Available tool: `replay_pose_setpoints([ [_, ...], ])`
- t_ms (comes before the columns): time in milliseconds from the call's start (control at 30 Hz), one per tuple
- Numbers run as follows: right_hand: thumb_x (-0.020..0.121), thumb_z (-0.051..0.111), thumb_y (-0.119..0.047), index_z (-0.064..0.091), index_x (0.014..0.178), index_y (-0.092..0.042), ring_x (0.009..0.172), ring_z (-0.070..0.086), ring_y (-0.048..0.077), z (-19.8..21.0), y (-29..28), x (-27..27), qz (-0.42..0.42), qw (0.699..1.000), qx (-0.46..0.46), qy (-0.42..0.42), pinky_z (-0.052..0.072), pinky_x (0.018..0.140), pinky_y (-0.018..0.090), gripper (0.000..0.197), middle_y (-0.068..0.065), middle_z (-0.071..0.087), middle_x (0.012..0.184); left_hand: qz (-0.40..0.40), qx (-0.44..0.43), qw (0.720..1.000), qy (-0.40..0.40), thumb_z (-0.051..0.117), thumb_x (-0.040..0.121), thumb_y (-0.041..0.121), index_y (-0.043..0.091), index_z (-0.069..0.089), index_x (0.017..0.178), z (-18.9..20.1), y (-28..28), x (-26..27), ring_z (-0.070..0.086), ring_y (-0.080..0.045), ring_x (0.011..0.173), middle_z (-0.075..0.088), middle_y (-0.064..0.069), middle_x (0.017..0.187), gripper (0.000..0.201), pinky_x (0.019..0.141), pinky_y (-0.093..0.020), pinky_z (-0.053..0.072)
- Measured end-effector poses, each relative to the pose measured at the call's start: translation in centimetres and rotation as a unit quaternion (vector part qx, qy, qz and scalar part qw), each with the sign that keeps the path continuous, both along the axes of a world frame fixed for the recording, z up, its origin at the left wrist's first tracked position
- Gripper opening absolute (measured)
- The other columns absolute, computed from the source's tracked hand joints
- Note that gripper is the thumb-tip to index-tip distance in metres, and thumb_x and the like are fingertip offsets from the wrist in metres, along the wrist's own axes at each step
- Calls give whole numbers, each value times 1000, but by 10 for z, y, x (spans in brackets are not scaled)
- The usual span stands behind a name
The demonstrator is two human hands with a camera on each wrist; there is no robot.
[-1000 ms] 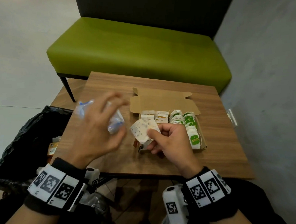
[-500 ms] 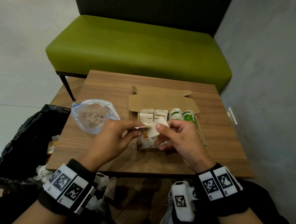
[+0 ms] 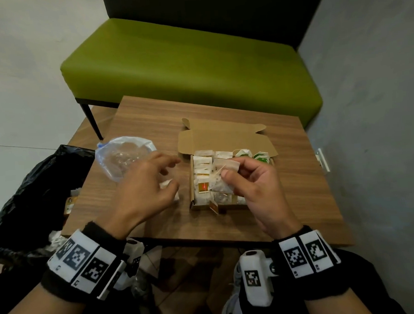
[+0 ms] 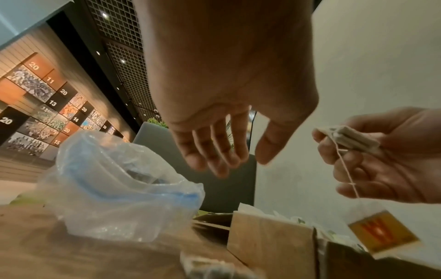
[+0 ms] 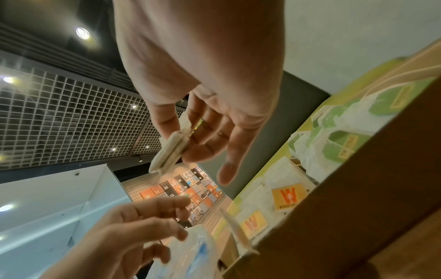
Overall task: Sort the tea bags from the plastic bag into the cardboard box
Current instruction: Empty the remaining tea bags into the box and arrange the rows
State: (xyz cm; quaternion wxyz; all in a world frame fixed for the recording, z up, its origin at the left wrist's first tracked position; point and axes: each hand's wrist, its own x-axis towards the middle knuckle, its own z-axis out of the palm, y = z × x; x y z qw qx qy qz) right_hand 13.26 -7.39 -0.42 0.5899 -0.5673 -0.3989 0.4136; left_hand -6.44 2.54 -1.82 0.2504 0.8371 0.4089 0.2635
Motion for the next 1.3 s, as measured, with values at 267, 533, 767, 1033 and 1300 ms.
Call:
replay_pose_setpoints([
  [267,83,75,-1,74,94,-7,85,71,22,-8,3,-12,23,996,16,-88,59,72,27,13,8,75,90,-111,-152,965,-182,66,91,39,21,74,105,4,-13,14,71,-16,84,75,5,91,24,74,-40,58],
  [533,77,84,-16,69,103,-27,80,69,7,-5,-2,-18,145,980,-79,-109,56,68,23,32,-8,74,88,-74,-226,915,-325,72,86,21,12,73,82,7,-14,19,63,-13,61,70,-3,67,10,60,-27,52],
  [767,85,73,-34,77,100,-26,66,59,14,-23,6,-32,184,959,-67,-203,51,64,39,17,-4,66,69,-44,-251,893,-370,70,85,20,1,68,84,9,-10,17,55,-15,56,64,4,57,19,61,-26,48],
  [1033,85,74,-29,77,84,-23,76,63,40,-20,5,-31,189,960,-80,-189,53,68,53,7,12,72,81,8,-203,905,-375,70,83,18,9,70,85,14,-9,14,72,-12,71,75,-4,76,9,67,-21,55],
  [1300,88,74,-20,78,91,-21,58,58,3,-18,2,-13,184,954,-132,-195,48,56,22,5,-11,70,65,88,-171,917,-349,66,92,13,8,70,87,13,-2,10,70,-9,69,74,0,74,8,65,-19,54],
])
